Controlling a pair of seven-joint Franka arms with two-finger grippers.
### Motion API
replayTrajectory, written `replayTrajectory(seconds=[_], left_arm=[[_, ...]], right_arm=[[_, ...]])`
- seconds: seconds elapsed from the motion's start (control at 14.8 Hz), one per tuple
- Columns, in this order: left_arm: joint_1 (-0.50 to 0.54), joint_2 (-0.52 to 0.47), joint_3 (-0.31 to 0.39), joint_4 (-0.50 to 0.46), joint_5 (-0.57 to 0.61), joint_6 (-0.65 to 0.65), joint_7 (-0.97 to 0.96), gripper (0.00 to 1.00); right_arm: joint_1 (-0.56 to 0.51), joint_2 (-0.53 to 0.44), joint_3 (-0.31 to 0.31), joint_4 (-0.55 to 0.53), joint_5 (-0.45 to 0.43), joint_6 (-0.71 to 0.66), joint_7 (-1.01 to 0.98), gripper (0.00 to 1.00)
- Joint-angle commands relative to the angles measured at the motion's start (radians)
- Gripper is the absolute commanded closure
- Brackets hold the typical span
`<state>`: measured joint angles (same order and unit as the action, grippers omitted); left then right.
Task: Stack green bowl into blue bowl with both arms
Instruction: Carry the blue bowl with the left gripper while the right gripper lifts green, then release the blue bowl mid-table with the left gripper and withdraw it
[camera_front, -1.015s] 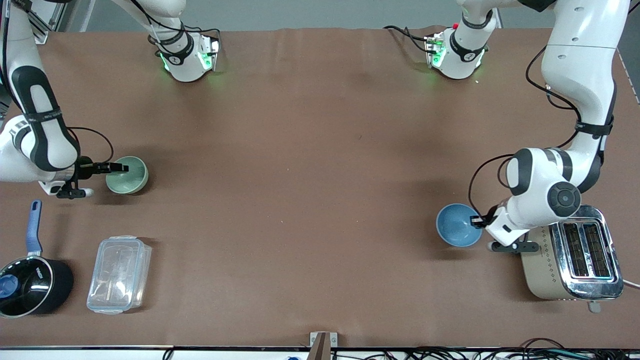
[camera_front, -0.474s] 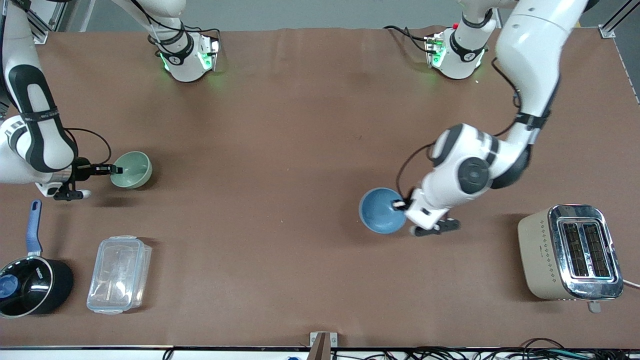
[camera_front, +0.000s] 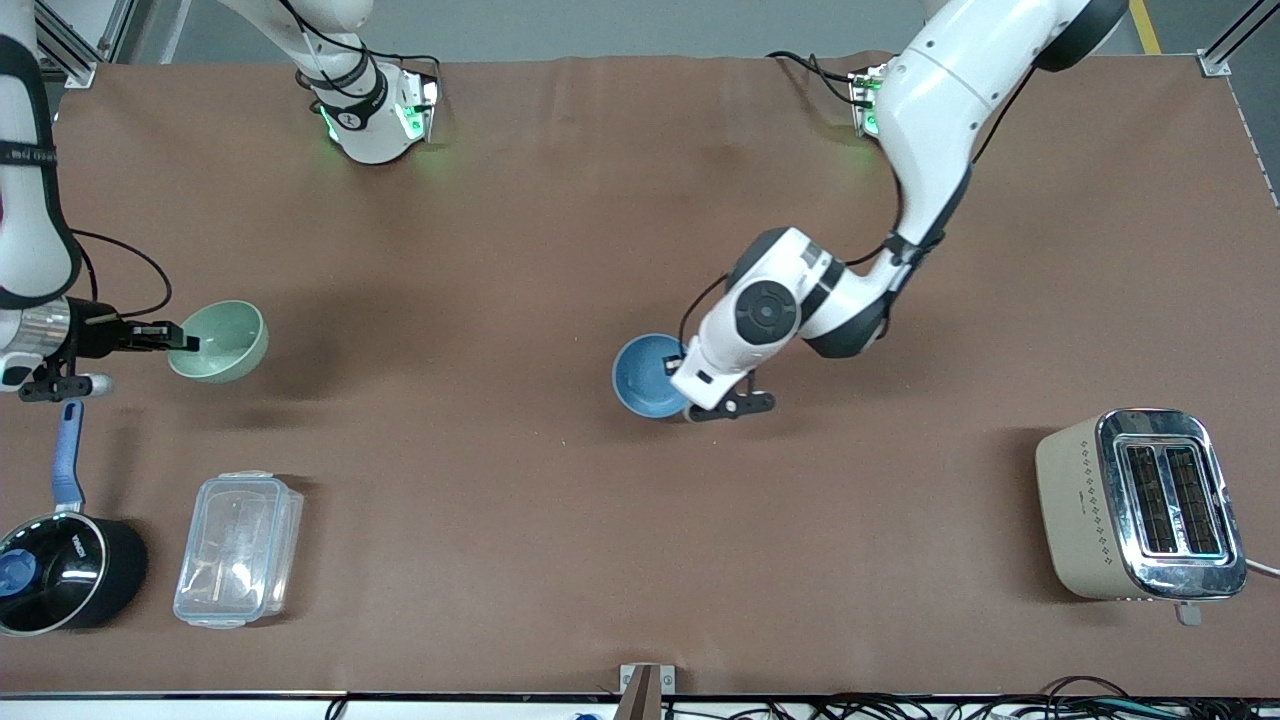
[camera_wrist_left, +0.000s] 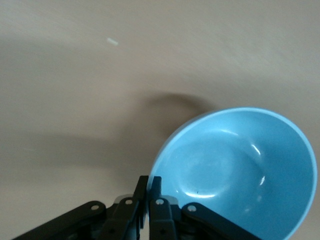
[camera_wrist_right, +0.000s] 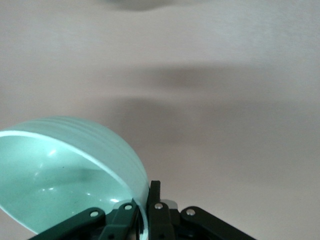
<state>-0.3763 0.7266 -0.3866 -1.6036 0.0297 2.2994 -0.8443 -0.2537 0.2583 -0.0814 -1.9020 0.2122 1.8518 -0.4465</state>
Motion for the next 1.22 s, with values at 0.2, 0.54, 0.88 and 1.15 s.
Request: replayTrajectory(seconds=[0.2,0.54,0.88,1.15], left_arm=[[-0.058,0.07,0.011,0.039,0.021,0.101,-0.027,0.9],[-0.01,0.004,0.023,0.068,0.024,0.069,-0.024,0.0],[0.109,-0.159,0.06,0.131,0.221,-0.147,0.022,0.0],[0.241,-0.3,0.051,0.132,0.271,-0.273,0.268,0.0]], right_arm=[[0.184,-0.02,-0.001,-0.022,0.087,-0.005,0.23,1.0],[0.422,0.002,-0.001,-0.009,0.099,0.102,0.512,1.0],[0.681,0.085,-0.001,-0.009,0.173,0.25,0.757,1.0],[0.801,0.137,-0.001,-0.009,0.343,0.349,0.819,0.99]])
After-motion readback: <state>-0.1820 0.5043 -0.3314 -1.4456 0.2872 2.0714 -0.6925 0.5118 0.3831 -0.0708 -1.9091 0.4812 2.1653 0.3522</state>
